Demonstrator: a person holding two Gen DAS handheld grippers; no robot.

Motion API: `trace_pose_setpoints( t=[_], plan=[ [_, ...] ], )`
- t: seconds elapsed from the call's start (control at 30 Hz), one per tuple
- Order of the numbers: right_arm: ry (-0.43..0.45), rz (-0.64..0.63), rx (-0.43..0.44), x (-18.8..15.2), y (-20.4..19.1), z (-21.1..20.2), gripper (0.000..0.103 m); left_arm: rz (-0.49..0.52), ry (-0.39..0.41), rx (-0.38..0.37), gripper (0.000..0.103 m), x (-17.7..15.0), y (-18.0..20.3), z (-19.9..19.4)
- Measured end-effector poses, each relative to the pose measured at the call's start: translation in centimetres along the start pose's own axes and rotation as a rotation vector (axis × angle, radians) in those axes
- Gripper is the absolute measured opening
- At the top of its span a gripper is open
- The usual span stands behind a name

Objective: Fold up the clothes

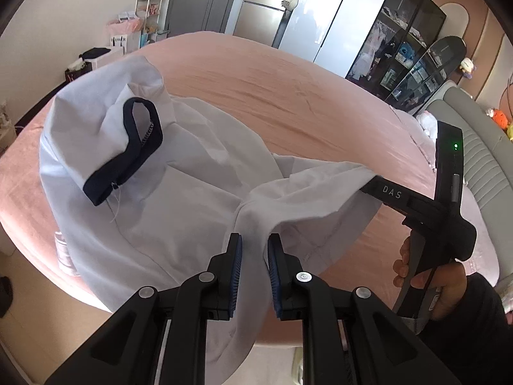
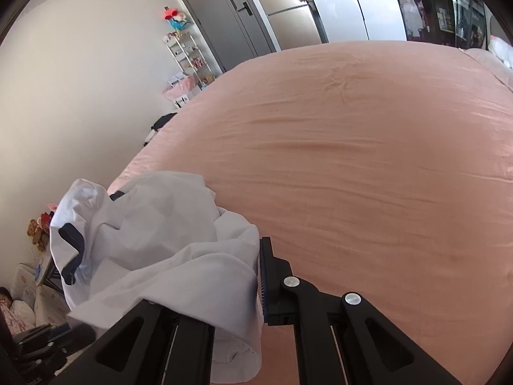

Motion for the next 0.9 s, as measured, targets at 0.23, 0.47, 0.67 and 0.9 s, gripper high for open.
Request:
trace_pose_setpoints(
  t=[0.23, 0.47, 0.67, 0.9],
  plan=[
    [0.04, -0.002, 0.037, 0.7, -1.7, -1.4, 0.004, -0.012, -0.059, 0.044, 0.017, -0.6, -0.3, 2.2],
    [0.092, -0.072, 0.035, 1.5, -3.7, -3.3, 0.004, -0.064, -0.057, 0.064, 0.018, -1.0, -0.8, 3.4],
    [0.11, -0.086, 0.023, 1.8, -3.8, -5.0, 0.004, -0.059, 0.005, 0.075, 0.018, -0.2, -0.6, 3.3],
    [0.127, -0.033, 0.065, 2.0, -3.6, -6.1, 0.003, -0.048, 0.085, 0.047, 0.018, 0.8, 0.2, 2.5]
  ],
)
Point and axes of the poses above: each gripper's, at about its wrist camera, not at the fingertips, and z roughly the way its jaws point, y to its right, x to its top, the point moved 10 cm from there along z, roughly the way its jaws point, and after that the axes turned 9 degrees about x, right-handed, at the moved point
